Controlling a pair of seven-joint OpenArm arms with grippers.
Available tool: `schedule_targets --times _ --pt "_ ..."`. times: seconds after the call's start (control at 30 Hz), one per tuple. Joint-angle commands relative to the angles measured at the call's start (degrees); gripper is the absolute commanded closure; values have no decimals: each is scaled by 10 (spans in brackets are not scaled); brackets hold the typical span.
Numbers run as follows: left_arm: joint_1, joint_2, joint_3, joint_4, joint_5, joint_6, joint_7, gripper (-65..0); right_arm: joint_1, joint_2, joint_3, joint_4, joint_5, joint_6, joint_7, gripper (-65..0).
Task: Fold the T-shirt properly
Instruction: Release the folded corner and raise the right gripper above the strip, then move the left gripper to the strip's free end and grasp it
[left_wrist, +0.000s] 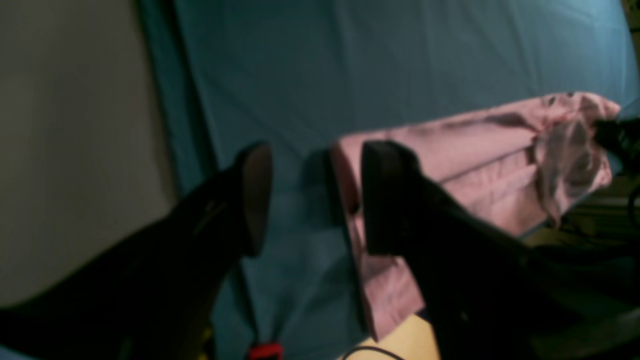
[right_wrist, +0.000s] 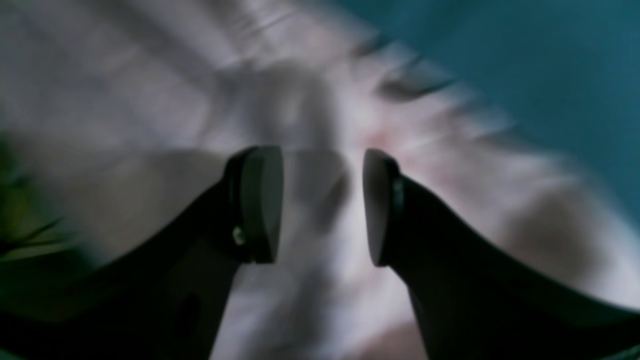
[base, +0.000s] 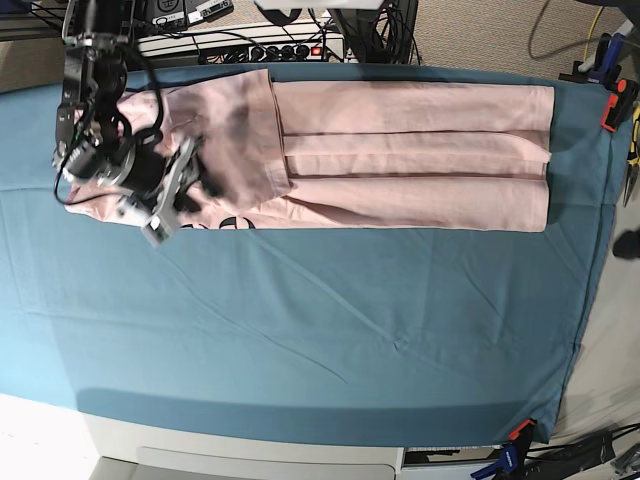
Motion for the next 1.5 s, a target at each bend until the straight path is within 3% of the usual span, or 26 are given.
schedule_targets --times 0.0,0.17,0.33,0.53,0.8,1.13,1.47 --pt "-3 -9 -5 7 -14 -1 -8 -298 14 7 5 10 -22 -20 21 -267" --pt "14 25 -5 7 -14 -1 -18 -298 27 7 5 10 -167 -120 66 -267" --pt "19 38 -5 7 0 16 -18 -298 24 7 5 10 -237 -173 67 -267" --pt "68 35 -2 7 -8 41 -16 -298 23 7 5 10 -240 -173 70 -267" --pt "126 36 -2 7 -14 27 17 -298 23 7 5 10 -236 -173 76 -267" --pt "165 38 -2 7 -14 28 17 -298 23 7 5 9 -233 -173 76 -267" --pt "169 96 -2 7 -14 28 13 -299 23 7 5 9 -221 -173 76 -267"
